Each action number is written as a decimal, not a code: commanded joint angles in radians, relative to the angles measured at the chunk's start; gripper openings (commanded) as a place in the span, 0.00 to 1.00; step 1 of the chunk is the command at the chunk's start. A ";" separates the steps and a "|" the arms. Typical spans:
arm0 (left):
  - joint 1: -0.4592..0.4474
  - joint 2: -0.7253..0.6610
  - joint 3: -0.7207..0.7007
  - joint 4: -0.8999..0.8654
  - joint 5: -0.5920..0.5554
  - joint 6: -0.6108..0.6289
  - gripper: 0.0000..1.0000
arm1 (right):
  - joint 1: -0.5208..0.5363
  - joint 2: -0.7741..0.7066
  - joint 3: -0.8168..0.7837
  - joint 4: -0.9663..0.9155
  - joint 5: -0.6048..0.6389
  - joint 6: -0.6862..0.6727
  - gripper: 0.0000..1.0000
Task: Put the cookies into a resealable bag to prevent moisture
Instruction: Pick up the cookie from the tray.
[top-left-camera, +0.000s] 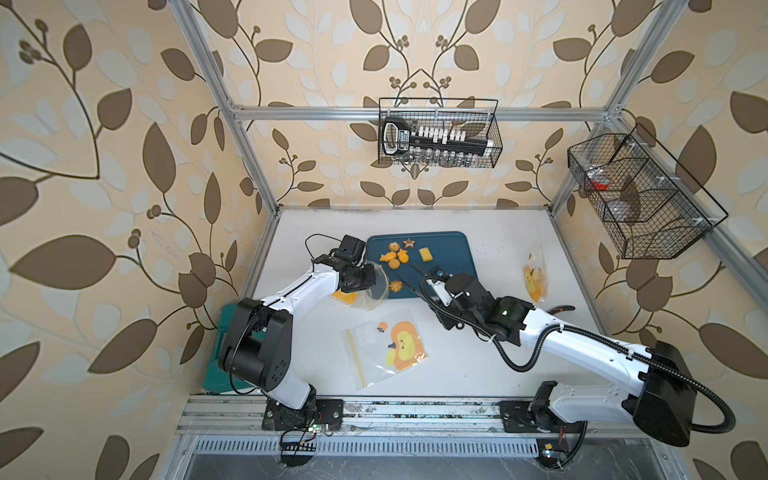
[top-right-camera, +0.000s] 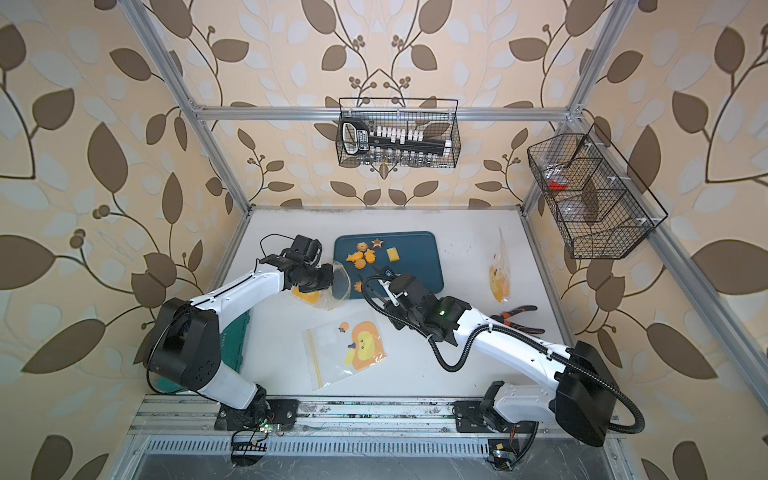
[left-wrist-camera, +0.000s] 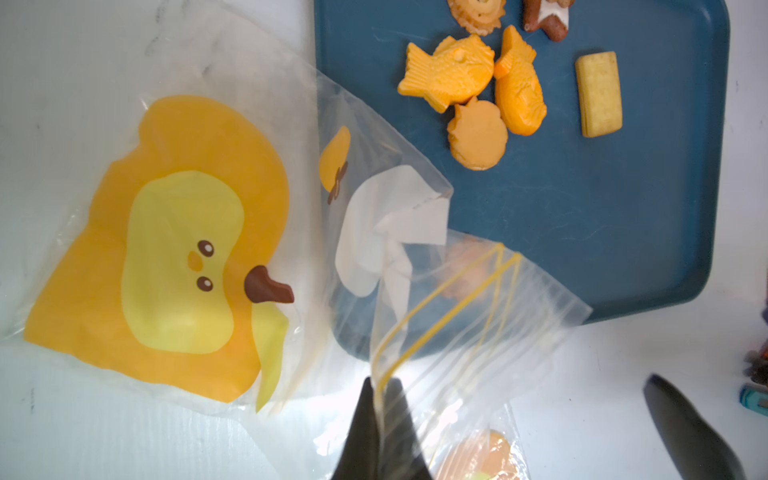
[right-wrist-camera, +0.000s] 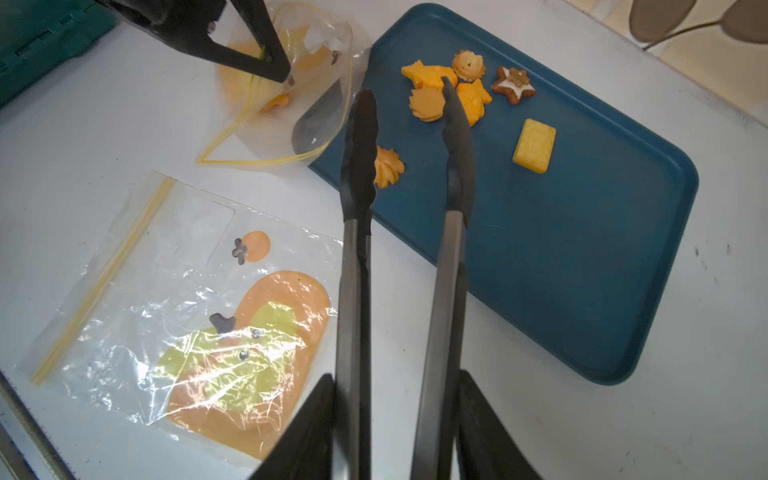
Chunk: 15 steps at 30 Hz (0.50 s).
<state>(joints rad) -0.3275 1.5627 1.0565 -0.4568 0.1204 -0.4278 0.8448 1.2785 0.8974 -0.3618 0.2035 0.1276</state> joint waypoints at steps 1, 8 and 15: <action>0.005 -0.029 0.024 -0.035 -0.089 -0.029 0.00 | -0.028 0.042 0.000 0.031 -0.061 0.035 0.45; 0.022 -0.057 0.025 -0.052 -0.110 -0.044 0.00 | -0.071 0.186 0.061 0.071 -0.153 0.064 0.49; 0.023 -0.067 0.023 -0.053 -0.097 -0.043 0.00 | -0.082 0.292 0.130 0.091 -0.202 0.131 0.53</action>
<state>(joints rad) -0.3122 1.5364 1.0565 -0.4984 0.0402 -0.4561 0.7654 1.5517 0.9771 -0.3157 0.0486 0.2165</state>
